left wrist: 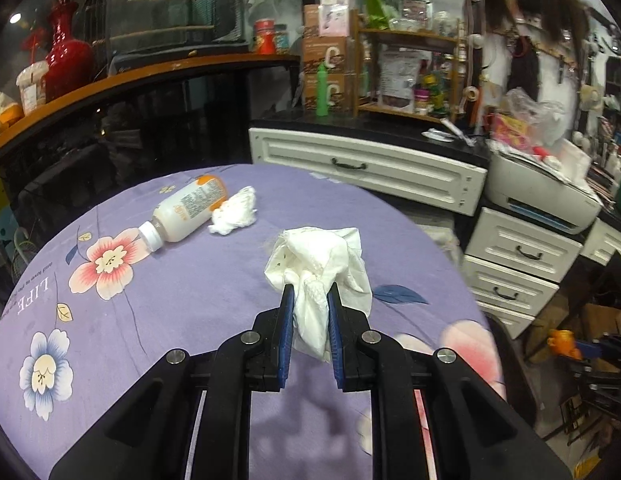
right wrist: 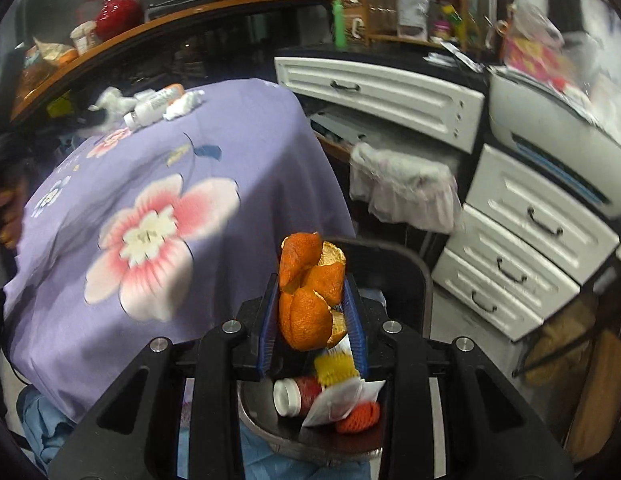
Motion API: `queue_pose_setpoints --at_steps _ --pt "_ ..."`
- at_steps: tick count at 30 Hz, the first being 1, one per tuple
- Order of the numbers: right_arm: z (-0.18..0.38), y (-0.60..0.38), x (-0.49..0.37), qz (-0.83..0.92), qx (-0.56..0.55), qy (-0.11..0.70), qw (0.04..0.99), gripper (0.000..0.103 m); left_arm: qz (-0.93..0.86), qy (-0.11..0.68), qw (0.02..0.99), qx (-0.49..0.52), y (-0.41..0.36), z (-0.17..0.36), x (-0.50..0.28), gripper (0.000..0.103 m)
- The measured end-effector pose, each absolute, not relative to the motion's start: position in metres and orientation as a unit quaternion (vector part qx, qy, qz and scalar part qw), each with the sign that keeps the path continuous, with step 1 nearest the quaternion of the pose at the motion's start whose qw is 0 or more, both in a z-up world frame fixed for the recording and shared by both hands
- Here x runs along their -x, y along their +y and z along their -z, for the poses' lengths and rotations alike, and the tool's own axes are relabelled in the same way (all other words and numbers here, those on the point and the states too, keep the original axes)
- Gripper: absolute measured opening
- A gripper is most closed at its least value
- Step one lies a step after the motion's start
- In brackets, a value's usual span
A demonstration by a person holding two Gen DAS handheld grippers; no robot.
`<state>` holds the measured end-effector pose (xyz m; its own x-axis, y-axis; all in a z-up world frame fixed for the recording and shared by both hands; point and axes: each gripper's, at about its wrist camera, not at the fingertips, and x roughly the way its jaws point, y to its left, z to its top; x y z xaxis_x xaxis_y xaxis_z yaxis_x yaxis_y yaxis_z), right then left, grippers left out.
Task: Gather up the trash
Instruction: 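Carry the orange peel into the bin and open the right tool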
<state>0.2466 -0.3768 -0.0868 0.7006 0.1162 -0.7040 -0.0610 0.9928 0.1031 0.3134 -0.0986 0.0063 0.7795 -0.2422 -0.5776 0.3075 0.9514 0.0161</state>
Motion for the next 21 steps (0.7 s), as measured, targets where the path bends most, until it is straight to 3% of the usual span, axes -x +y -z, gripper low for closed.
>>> queue_pose_setpoints --at_steps 9,21 --pt "0.116 -0.378 -0.219 -0.034 -0.031 0.397 0.917 0.031 0.226 0.296 0.924 -0.087 -0.16 0.003 -0.234 0.016" --pt "0.173 -0.405 -0.221 -0.018 -0.068 0.438 0.896 0.035 0.283 0.33 0.895 -0.1 -0.23 0.045 -0.191 0.016"
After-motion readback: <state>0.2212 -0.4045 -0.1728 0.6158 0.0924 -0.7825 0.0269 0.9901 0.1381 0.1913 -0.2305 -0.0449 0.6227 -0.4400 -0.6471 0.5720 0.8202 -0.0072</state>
